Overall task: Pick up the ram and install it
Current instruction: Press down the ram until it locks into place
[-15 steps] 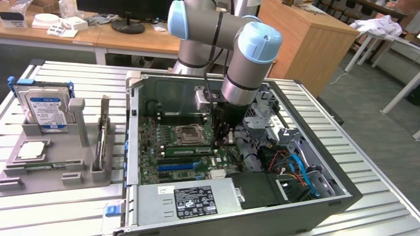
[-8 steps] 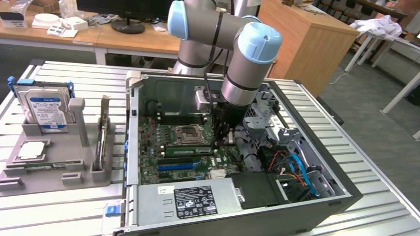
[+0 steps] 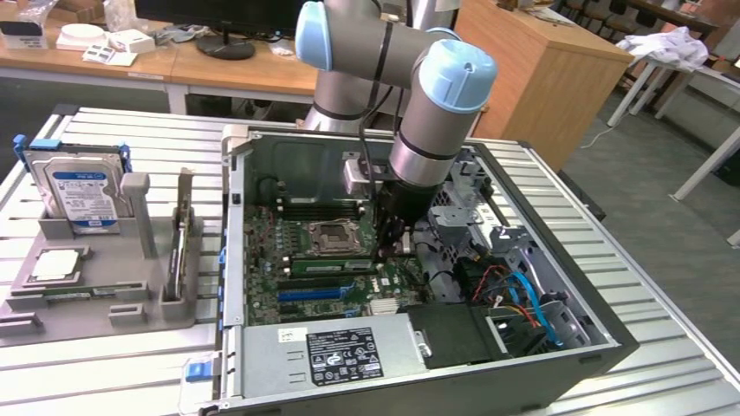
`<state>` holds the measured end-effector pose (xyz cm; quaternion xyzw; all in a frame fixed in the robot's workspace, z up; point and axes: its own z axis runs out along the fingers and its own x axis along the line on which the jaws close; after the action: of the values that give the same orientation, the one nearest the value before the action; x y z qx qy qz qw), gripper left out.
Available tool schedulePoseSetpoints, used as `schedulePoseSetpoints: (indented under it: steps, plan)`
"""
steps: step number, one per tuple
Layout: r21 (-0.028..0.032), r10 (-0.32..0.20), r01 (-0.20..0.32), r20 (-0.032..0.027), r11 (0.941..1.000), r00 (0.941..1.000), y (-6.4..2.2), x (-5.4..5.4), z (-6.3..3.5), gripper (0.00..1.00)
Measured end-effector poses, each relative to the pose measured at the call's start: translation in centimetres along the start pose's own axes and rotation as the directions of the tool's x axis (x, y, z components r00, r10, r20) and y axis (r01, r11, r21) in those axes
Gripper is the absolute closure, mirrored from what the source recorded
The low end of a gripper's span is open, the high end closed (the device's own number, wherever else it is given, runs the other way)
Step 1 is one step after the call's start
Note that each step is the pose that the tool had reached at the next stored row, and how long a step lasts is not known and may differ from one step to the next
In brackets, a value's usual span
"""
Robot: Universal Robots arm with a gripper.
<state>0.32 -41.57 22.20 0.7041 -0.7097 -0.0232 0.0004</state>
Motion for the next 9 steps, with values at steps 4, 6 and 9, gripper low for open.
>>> schedulePoseSetpoints:
  steps: [4,6,9]
  plan:
    - [0.0000,0.000,0.000,0.0001,1.0000,1.0000,0.00,0.00,0.00,0.89]
    - [0.0002,0.000,0.000,0.0009,1.0000,1.0000,0.00,-0.01,-0.08,0.89]
    - [0.0000,0.000,0.000,0.0002,1.0000,1.0000,0.02,-0.02,-0.57,0.89]
